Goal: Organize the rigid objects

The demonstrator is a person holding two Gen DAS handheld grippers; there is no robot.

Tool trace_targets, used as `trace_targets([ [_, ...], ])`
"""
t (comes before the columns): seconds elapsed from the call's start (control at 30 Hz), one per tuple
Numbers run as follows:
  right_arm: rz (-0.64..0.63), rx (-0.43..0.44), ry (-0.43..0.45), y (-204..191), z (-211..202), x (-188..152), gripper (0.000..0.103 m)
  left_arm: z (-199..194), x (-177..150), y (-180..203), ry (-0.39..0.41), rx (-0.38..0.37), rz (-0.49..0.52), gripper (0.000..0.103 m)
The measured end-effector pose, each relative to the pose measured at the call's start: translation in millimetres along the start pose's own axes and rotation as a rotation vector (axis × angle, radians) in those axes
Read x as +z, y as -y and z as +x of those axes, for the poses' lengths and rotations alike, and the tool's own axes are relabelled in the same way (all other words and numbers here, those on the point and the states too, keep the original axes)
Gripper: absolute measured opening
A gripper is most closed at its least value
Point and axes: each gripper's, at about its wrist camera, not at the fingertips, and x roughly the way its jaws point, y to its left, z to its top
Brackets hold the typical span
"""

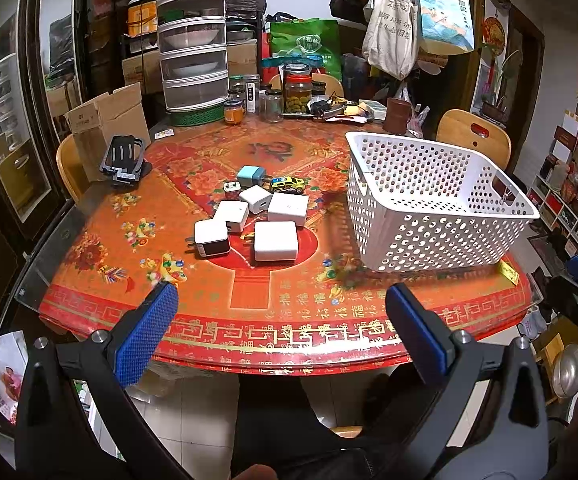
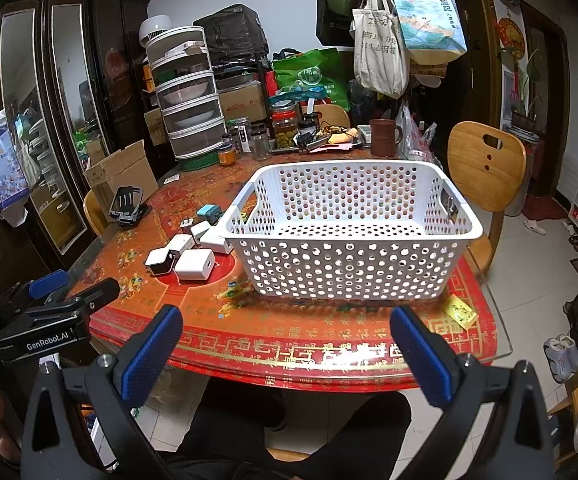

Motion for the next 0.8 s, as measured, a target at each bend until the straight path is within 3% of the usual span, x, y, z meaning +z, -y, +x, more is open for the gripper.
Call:
trace_targets([
  [0.8, -0.002, -0.002, -0.002, -0.9, 3.0, -1.4, 0.103, 2.9, -3.1, -1.5, -0.004, 0.002, -0.003, 0.102],
])
